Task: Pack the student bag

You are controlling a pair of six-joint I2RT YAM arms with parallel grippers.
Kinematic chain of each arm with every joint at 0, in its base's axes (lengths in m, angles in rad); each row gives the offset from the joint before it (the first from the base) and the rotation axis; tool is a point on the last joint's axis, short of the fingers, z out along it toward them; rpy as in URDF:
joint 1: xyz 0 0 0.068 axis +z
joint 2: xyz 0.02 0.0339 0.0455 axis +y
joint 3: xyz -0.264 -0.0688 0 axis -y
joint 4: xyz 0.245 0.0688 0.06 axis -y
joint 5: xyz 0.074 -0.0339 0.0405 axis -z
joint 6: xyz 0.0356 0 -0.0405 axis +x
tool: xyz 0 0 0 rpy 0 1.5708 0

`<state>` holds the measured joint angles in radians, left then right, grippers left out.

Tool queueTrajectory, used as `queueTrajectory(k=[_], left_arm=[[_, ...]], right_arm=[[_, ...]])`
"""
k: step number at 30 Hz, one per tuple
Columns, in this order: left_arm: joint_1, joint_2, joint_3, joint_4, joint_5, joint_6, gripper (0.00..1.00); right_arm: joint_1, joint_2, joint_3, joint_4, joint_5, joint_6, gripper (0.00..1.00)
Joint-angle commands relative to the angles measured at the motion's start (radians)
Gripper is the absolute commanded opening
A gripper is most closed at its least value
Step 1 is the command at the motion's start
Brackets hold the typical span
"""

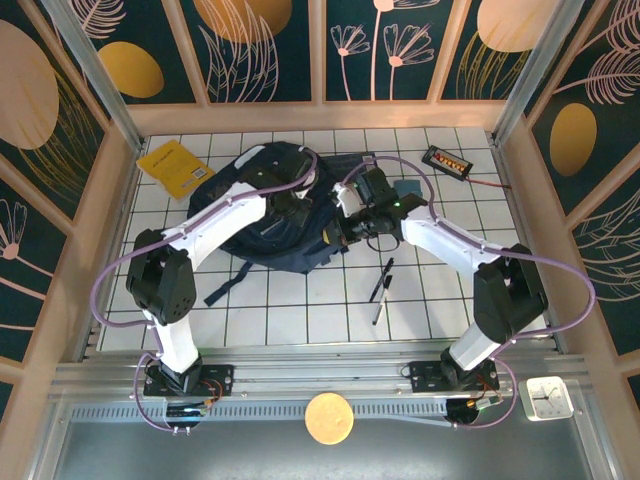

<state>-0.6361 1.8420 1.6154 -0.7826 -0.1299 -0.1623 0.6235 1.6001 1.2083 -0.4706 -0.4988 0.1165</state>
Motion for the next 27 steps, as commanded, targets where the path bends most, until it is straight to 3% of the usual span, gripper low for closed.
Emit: queueTrajectory(k=[1,5,10,13,15,21,27], left_arm=[[0.0,0.023,0.077,0.012,-0.026,-0.047,0.0],[0.0,0.027,0.073,0.03,0.005,-0.078,0.0],[0.0,0.012,0.063,0.057,0.036,-0.1,0.0],[0.001,-0.018,0.027,0.08,0.056,-0.081,0.0],[0.0,-0.058,-0.021,0.109,0.078,-0.053,0.0],[0.001,-0.201,-0.176,0.156,0.093,0.008,0.0],[0.001,-0.287,-0.251,0.19,0.124,0.071,0.0]], right_arm=[[0.089,0.0,0.063,-0.148,-0.063,-0.02,0.0],[0.211,0.042,0.085,-0.07,-0.092,0.077,0.0],[0.316,0.055,-0.019,0.305,-0.15,0.316,0.0],[0.325,0.046,-0.041,0.398,-0.132,0.364,0.34],[0.303,0.016,-0.04,0.353,-0.095,0.358,0.46],[0.124,-0.188,-0.183,0.352,-0.14,0.43,0.76],[-0.066,-0.256,-0.174,0.218,-0.126,0.405,0.78]])
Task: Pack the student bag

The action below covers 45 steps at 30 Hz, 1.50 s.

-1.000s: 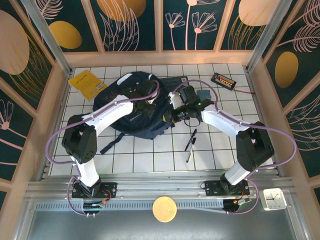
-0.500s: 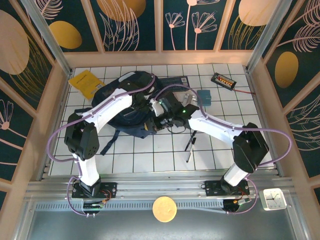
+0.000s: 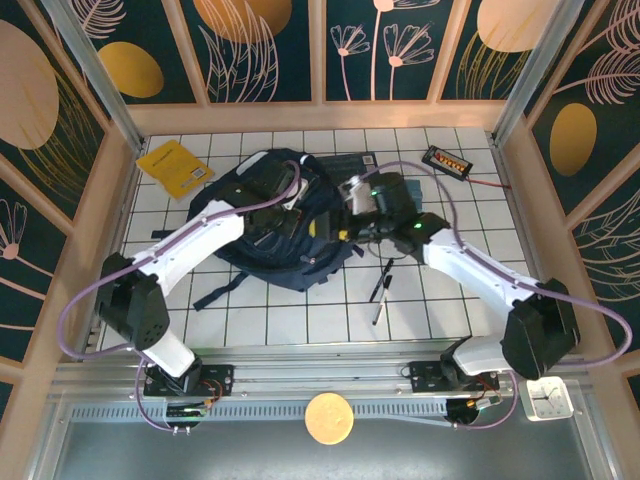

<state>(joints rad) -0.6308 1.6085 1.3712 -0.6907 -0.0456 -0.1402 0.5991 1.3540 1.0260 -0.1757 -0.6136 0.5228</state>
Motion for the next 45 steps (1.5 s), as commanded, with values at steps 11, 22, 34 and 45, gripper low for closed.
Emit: queueTrajectory(k=[11,22,34,45], left_arm=[[-0.005,-0.067,-0.02,0.085,0.076,0.116,0.0],[-0.005,-0.064,-0.028,0.117,0.129,0.114,0.0],[0.077,-0.329,-0.199,0.214,0.133,-0.095,0.79],[0.076,-0.559,-0.347,0.103,0.381,-0.321,0.63]], right_arm=[[-0.113,0.167,0.027,0.019,-0.077,-0.056,0.78],[-0.077,0.208,-0.065,0.309,-0.096,0.134,0.75],[0.058,0.158,0.128,0.468,0.085,0.24,0.0],[0.099,0.252,0.337,0.411,0.132,0.247,0.0]])
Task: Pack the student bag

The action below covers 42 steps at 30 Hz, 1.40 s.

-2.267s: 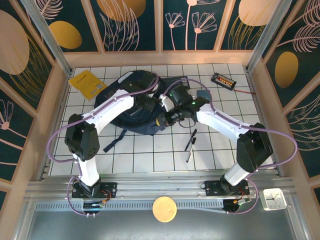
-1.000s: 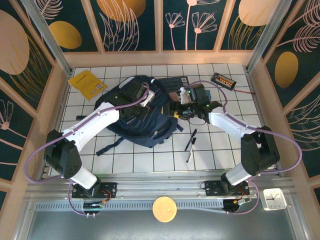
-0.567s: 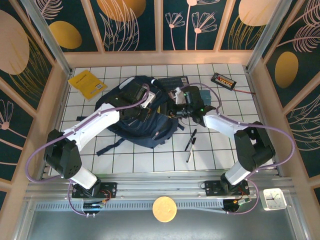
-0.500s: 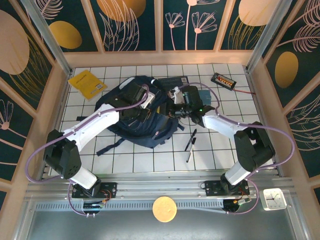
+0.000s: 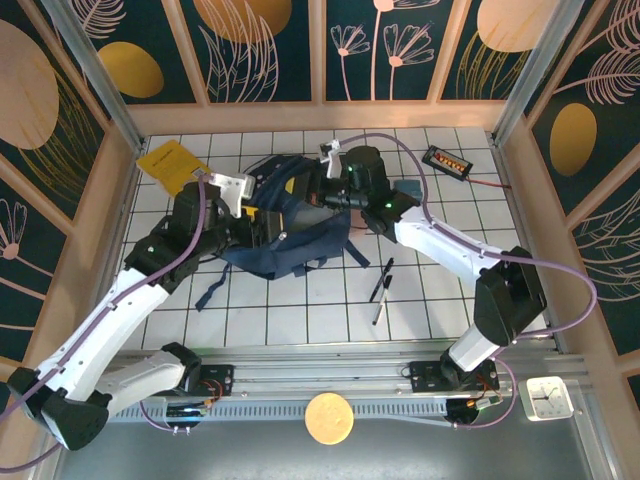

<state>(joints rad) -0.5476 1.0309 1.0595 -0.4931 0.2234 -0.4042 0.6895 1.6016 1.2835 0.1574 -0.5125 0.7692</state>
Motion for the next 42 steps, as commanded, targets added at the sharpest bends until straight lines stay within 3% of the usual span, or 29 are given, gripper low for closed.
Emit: queueTrajectory(k=[1,11,17,25,29,31,42], left_arm=[[-0.008,0.016,-0.031,-0.125,0.108,-0.045,0.63],[-0.008,0.115,0.1,-0.308,0.048,0.126,0.6],[-0.008,0.178,0.13,-0.323,0.099,0.185,0.57],[-0.008,0.228,0.169,-0.407,0.083,0.257,0.39],[-0.008,0.247,0.171,-0.425,0.074,0.276,0.17],[-0.008,0.253,0.171,-0.431,0.063,0.272,0.01],[0.051,0.177,0.107,-0.48,0.039,0.204,0.0]], right_arm=[[0.01,0.009,0.088,0.073,0.032,-0.002,0.0],[0.015,0.023,0.102,0.05,0.028,-0.002,0.0],[0.013,0.023,0.103,0.032,0.028,-0.003,0.0],[0.005,0.038,0.114,0.033,0.024,-0.001,0.0],[-0.003,0.046,0.127,0.026,0.024,-0.002,0.0],[-0.006,0.048,0.125,0.019,0.026,-0.006,0.0],[-0.113,-0.029,0.02,-0.062,0.045,-0.091,0.0]])
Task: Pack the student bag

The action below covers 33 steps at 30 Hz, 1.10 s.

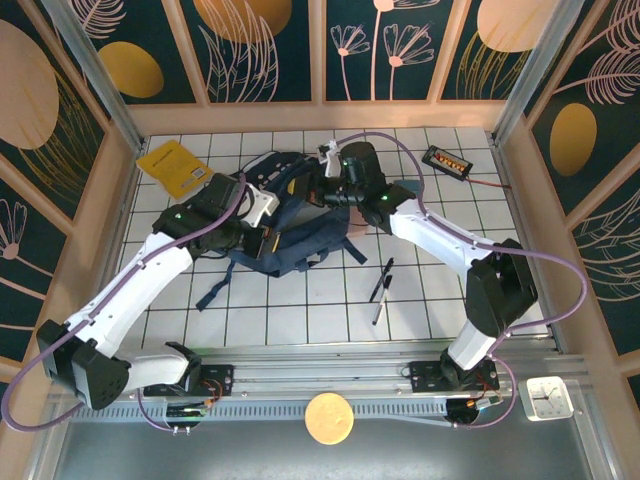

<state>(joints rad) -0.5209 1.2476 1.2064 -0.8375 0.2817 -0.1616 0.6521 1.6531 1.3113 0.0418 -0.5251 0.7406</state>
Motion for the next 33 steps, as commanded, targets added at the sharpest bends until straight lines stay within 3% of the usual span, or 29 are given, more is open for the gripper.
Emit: queueTrajectory(k=[1,6,9,15,17,21,24,27,30,31,33], left_arm=[[0.027,-0.053,-0.057,-0.134,-0.009,-0.045,0.0],[0.034,-0.119,-0.133,-0.085,0.088,-0.059,0.0],[0.035,-0.143,-0.157,-0.043,0.151,-0.07,0.0],[0.035,-0.144,-0.181,-0.036,0.21,-0.049,0.0],[0.034,-0.149,-0.19,-0.013,0.231,-0.047,0.11],[0.035,-0.126,-0.199,0.033,0.293,-0.053,0.14],[0.035,-0.109,-0.196,0.061,0.334,-0.055,0.26],[0.035,-0.092,-0.187,0.064,0.342,-0.048,0.23],[0.035,-0.075,-0.184,0.061,0.345,-0.039,0.14],[0.035,-0.073,-0.183,0.062,0.342,-0.038,0.16],[0.035,-0.074,-0.181,0.073,0.329,-0.039,0.32]], right_arm=[[-0.094,-0.09,-0.018,0.041,0.061,-0.076,0.0],[-0.171,-0.109,-0.048,-0.002,0.06,-0.149,0.0],[-0.183,-0.092,-0.033,0.025,-0.047,-0.164,0.0],[-0.21,-0.094,-0.023,-0.005,-0.048,-0.196,0.0],[-0.212,-0.092,-0.016,-0.008,-0.058,-0.198,0.0],[-0.194,-0.092,-0.017,-0.004,-0.061,-0.19,0.0],[-0.18,-0.094,-0.025,0.002,-0.059,-0.186,0.0],[-0.177,-0.097,-0.035,0.006,-0.056,-0.182,0.0],[-0.176,-0.1,-0.038,0.004,-0.056,-0.182,0.0],[-0.176,-0.1,-0.039,0.004,-0.056,-0.181,0.0],[-0.175,-0.099,-0.035,-0.001,-0.061,-0.168,0.0]])
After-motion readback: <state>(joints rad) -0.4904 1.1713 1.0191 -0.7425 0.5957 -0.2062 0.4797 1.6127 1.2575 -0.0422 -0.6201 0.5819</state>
